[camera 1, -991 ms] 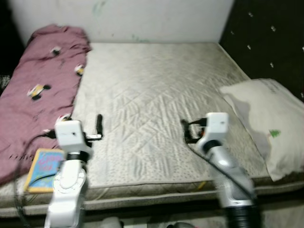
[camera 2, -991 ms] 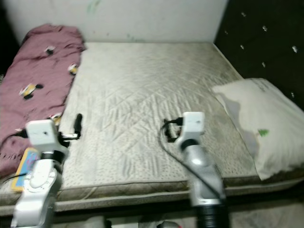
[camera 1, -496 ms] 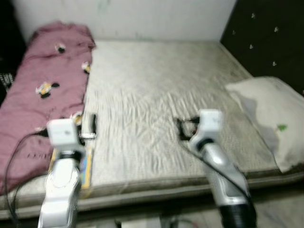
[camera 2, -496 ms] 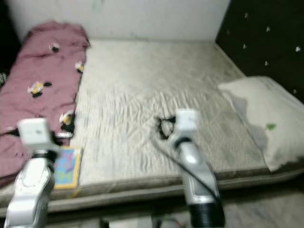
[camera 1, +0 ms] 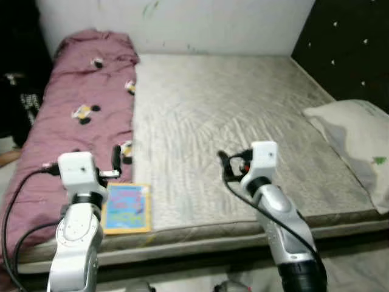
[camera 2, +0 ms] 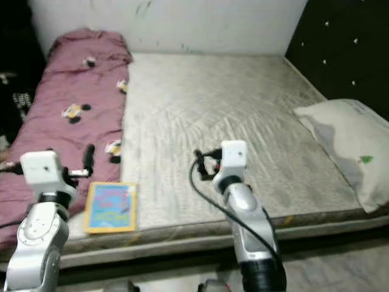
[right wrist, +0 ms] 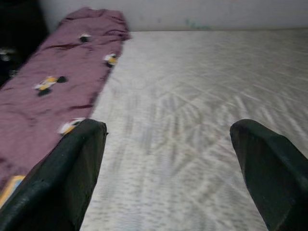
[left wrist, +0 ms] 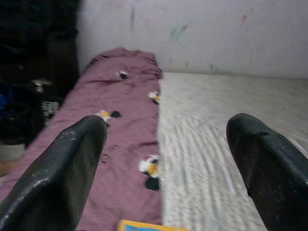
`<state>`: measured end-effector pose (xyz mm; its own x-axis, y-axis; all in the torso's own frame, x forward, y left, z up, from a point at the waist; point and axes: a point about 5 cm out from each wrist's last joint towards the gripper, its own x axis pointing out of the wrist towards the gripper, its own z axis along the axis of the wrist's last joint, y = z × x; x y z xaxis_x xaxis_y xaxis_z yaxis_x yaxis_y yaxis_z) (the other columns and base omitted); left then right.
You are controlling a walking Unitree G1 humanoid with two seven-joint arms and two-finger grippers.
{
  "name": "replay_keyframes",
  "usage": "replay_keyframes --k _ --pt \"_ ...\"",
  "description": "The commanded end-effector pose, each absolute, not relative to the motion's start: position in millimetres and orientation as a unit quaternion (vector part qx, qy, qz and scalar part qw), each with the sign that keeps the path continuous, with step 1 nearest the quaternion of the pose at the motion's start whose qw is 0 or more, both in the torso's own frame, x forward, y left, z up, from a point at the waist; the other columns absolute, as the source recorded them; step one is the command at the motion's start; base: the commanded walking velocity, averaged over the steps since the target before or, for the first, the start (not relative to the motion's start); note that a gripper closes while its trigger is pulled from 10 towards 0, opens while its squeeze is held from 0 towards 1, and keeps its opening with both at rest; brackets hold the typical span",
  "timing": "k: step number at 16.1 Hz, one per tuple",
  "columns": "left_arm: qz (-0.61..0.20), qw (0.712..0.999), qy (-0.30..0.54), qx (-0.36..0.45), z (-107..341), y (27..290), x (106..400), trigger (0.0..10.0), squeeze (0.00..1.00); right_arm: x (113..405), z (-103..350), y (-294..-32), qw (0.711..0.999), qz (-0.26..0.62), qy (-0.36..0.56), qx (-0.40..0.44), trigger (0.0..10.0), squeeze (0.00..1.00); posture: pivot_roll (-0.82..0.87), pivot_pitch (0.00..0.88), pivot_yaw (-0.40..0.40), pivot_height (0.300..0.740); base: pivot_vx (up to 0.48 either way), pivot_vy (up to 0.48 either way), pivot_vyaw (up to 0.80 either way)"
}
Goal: Clean up the room
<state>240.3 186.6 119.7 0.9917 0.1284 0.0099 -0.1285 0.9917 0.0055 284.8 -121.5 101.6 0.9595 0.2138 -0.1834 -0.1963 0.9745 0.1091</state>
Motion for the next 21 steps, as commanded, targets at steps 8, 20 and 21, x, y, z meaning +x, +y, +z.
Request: replay_keyframes --k 8,20,21 --pt "0.054 0.998 -0.012 -0.010 122.0 179.3 241.2 10.0 0.00 285.4 102.0 -134.7 0.991 0.082 0.099 0.039 10.0 0.00 -0.02 0.000 -0.037 0.740 0.000 0.476 0.00" --pt "0.075 0.997 -0.035 0.007 126.3 182.4 242.1 10.0 0.00 284.2 102.0 -138.0 0.991 0.069 0.100 0.051 10.0 0.00 -0.03 0.000 -0.033 0.740 0.000 0.147 -0.27" --pt "0.075 0.997 -0.036 0.003 126.2 182.6 242.3 10.0 0.00 284.1 101.9 -137.9 0.991 0.069 0.100 0.051 10.0 0.00 -0.03 0.000 -0.031 0.740 0.000 0.000 -0.80"
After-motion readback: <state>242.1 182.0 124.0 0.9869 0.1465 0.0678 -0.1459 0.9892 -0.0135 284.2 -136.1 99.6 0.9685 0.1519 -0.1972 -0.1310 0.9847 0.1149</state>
